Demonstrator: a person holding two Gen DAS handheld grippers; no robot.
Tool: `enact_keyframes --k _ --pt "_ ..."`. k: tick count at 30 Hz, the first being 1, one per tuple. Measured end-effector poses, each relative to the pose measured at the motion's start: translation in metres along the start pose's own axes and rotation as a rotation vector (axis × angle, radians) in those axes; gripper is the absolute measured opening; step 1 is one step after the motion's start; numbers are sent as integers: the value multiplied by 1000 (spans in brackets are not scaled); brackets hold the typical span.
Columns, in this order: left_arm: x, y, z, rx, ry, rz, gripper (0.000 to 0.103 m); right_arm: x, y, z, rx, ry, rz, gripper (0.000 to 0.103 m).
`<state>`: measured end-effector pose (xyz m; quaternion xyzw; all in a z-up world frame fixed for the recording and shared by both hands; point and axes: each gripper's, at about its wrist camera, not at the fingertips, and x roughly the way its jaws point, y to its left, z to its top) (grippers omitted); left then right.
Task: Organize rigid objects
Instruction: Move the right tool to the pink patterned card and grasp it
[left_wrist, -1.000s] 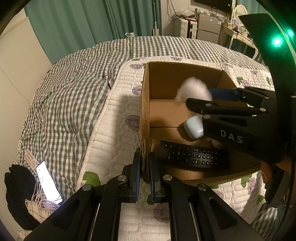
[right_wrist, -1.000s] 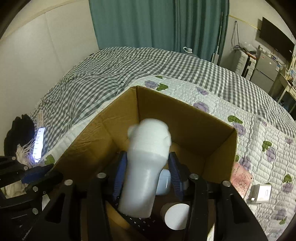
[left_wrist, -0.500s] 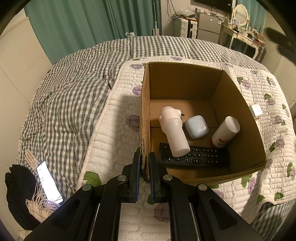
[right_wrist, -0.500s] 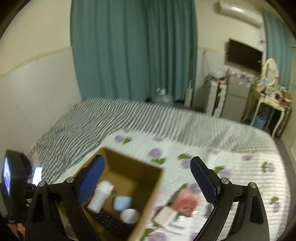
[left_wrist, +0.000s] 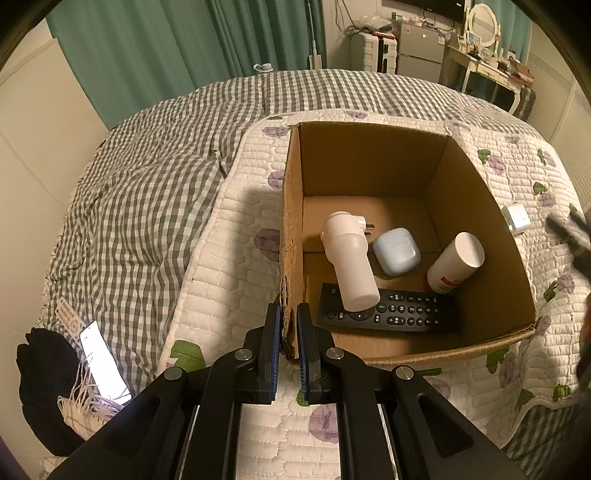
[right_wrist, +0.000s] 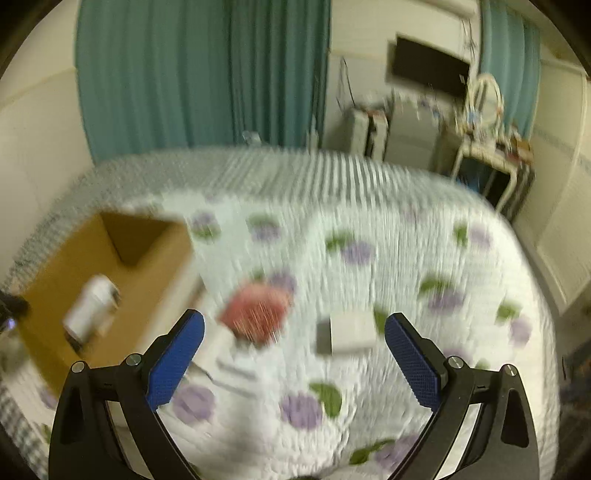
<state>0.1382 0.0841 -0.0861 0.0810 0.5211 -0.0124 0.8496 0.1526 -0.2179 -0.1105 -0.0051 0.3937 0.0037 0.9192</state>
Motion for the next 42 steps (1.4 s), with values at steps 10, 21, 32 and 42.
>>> enact_keyframes --k 10,21,32,42 --pt "0 -4 0 6 6 20 8 55 -1 -19 59 102 72 99" --pt "0 -6 1 12 11 32 8 111 38 9 2 148 71 99" --pt "1 -8 2 17 17 37 8 131 37 10 45 137 85 75" --pt "2 -7 1 12 18 35 8 110 16 5 126 113 148 15"
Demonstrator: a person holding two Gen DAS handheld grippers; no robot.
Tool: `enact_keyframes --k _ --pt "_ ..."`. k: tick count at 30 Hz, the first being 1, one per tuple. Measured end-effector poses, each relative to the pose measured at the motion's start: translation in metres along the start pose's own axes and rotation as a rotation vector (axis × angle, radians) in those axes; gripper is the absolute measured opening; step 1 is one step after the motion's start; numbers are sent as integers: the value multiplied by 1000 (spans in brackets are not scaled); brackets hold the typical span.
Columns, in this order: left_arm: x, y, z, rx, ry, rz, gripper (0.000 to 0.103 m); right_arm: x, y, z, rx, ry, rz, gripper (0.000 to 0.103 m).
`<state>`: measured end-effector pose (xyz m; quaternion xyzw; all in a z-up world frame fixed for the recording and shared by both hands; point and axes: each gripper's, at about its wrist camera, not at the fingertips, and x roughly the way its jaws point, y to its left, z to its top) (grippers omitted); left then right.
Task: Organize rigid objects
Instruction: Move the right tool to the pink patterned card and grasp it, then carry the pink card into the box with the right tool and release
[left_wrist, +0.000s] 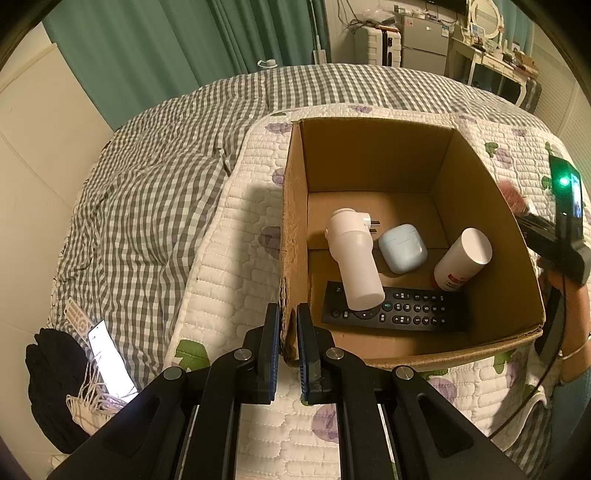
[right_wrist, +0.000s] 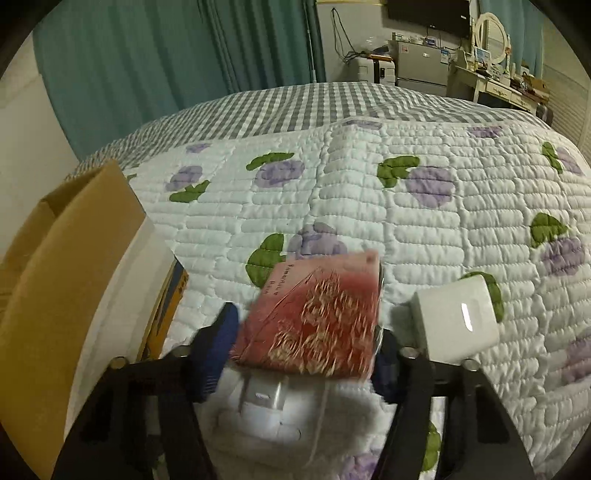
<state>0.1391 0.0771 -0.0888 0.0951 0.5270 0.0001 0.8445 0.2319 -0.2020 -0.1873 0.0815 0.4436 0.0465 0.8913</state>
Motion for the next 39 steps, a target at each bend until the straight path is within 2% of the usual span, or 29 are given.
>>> enact_keyframes --k 1,3,7,12,18,21,24,29,33,39 --pt "0 0 0 1 0 0 8 -3 -1 -2 -11 -8 -40 10" --pt "0 0 0 0 1 0 8 -5 -1 -4 -30 1 -46 9" --pt "-1 0 0 -1 1 2 8 -5 -9 -4 13 2 1 9" --pt "-2 1 0 -2 2 0 8 -12 -12 -9 24 -11 18 9" --pt "-2 1 0 -3 2 -1 8 -40 -6 -9 -17 -75 15 9" --pt "-2 2 0 -4 3 -6 8 -67 3 -3 -39 -124 44 9" --pt "-2 2 1 -3 3 -6 8 -99 24 7 -102 -194 53 9" --pt "-2 2 1 -4 3 -7 8 -140 69 26 -212 -262 134 9" --pt "-2 2 1 -3 3 -6 8 -141 107 31 -304 -249 155 9" --pt "-2 2 1 -3 3 -7 8 -116 151 26 -445 -180 114 9"
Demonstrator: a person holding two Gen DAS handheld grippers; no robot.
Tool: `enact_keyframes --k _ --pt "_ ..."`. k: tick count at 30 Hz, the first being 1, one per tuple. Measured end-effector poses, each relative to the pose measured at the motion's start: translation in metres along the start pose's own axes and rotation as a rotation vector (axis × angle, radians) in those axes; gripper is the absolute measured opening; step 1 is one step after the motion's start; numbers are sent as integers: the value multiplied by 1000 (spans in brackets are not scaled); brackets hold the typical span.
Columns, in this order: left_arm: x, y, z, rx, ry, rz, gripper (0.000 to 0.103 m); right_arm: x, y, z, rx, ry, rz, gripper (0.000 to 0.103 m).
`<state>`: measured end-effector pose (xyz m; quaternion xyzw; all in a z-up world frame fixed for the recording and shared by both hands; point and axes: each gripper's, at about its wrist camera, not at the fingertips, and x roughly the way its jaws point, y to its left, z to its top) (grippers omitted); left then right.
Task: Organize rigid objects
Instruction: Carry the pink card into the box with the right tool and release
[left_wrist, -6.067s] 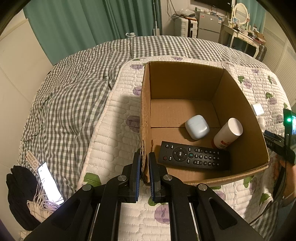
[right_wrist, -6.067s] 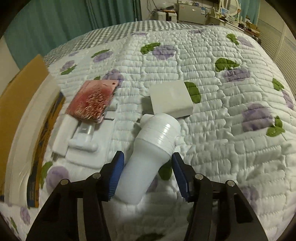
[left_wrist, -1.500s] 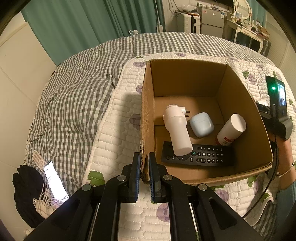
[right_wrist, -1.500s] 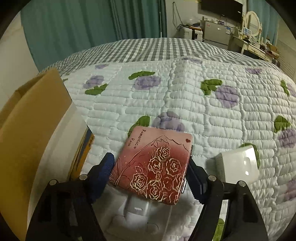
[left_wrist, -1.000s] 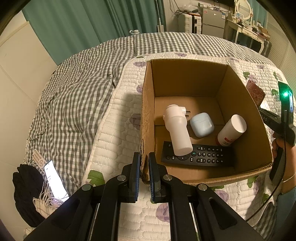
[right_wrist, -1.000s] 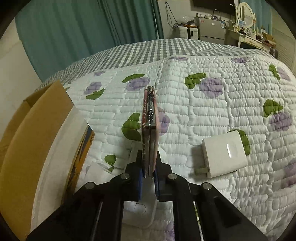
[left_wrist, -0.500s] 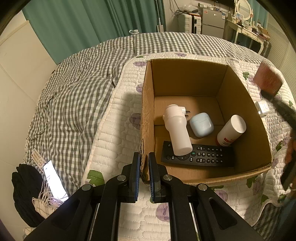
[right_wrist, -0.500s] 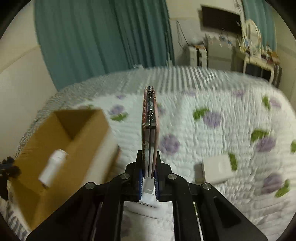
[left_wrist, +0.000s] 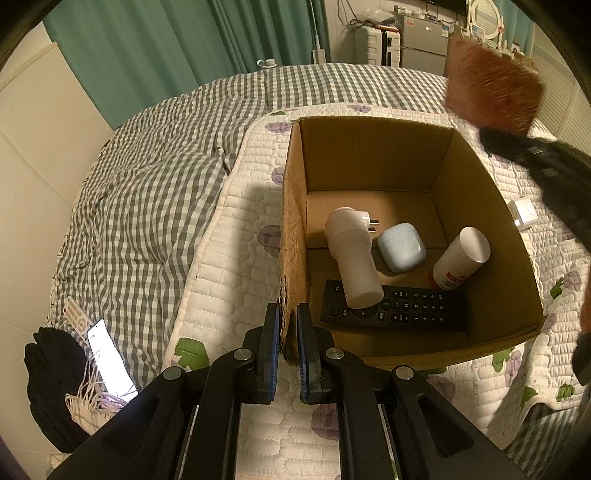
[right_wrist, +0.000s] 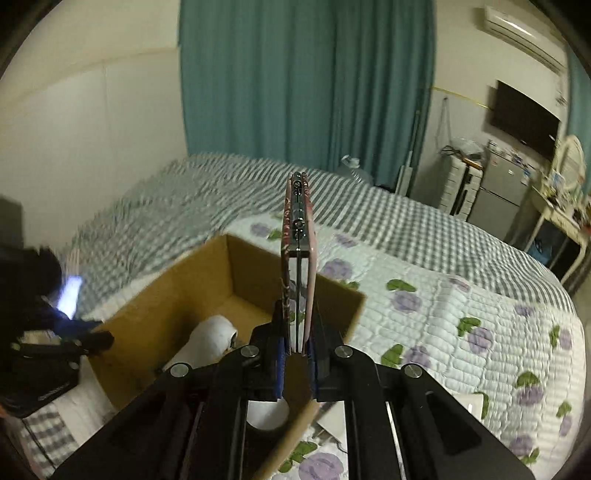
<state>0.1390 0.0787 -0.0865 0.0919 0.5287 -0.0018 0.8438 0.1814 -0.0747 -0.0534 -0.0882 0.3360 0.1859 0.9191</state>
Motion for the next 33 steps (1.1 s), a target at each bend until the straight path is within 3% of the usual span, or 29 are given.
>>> enact_keyframes --k 7,15,16,17,18,20,25,33 --pt "0 0 0 0 0 -1 8 46 7 -6 -86 116 -79 9" --pt "0 0 0 0 0 0 8 51 10 -18 -96 136 -38 11" --pt "0 0 0 0 0 0 8 48 13 -17 -96 126 -29 13" --pt "-1 0 1 -1 -9 -4 9 45 14 -16 -93 116 -12 25" --pt "-1 0 1 0 -4 -2 9 42 15 -16 -87 111 1 45" --pt "0 -1 1 3 -6 1 9 35 15 -15 -66 87 24 61" --pt "0 -3 3 0 -5 -2 9 21 7 -12 -6 54 73 63" --pt "0 -3 2 -1 -6 -3 9 -14 -28 -14 72 -3 -12 72"
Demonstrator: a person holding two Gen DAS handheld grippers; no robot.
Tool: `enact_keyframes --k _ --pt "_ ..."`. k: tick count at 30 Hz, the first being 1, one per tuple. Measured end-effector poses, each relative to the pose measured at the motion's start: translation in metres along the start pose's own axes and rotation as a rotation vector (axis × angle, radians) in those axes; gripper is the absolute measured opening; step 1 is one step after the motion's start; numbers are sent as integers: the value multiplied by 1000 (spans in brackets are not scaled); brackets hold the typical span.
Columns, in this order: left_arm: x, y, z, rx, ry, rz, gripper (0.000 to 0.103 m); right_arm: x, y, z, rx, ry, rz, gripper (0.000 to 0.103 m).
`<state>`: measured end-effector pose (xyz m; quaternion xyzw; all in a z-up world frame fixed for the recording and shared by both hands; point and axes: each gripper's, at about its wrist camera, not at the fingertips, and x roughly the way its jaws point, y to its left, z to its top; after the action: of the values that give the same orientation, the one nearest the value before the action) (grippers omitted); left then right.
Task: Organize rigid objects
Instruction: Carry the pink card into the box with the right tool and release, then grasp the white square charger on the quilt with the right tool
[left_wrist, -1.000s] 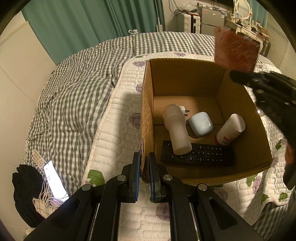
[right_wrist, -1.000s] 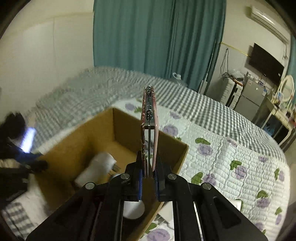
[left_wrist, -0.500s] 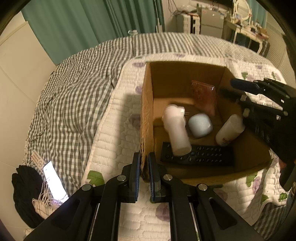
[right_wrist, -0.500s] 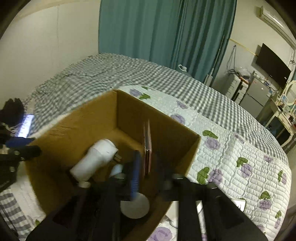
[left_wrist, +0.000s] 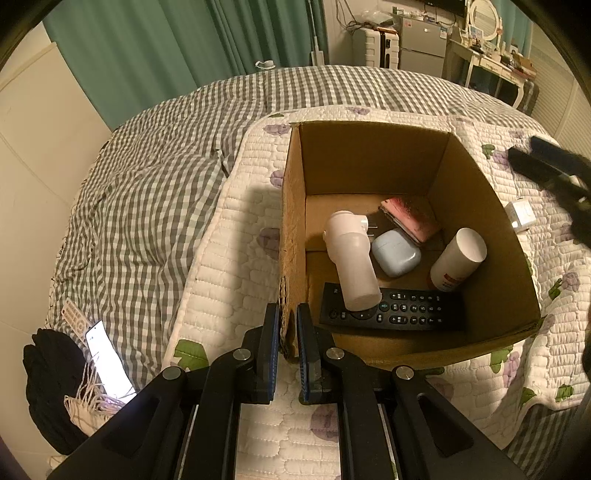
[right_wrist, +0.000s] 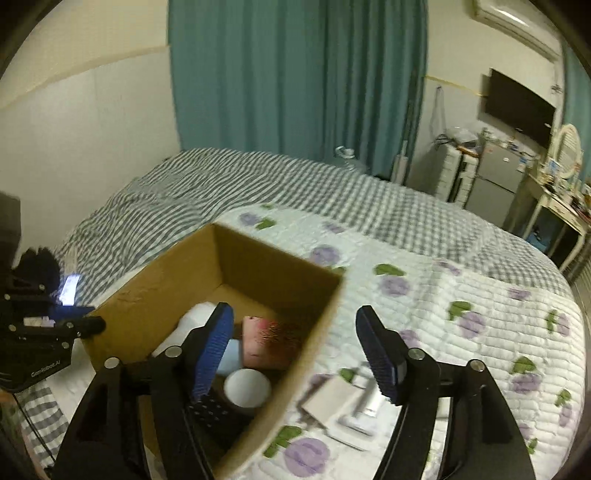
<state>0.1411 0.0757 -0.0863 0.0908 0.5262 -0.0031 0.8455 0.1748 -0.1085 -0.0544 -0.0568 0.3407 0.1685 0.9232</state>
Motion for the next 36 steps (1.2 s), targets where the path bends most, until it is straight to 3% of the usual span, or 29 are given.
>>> enact_keyframes --k 7,18,27,36 --pt "0 0 0 -2 -2 -2 9 -37 -49 2 102 -51 -133 79" --pt "-1 1 -1 -1 -2 7 9 -54 -106 -17 160 -20 -268 79" --pt "-2 1 -2 0 -3 12 9 -21 -147 -52 202 54 -327 79" --pt "-2 2 -3 -2 -3 13 9 44 -168 -104 269 221 -312 79"
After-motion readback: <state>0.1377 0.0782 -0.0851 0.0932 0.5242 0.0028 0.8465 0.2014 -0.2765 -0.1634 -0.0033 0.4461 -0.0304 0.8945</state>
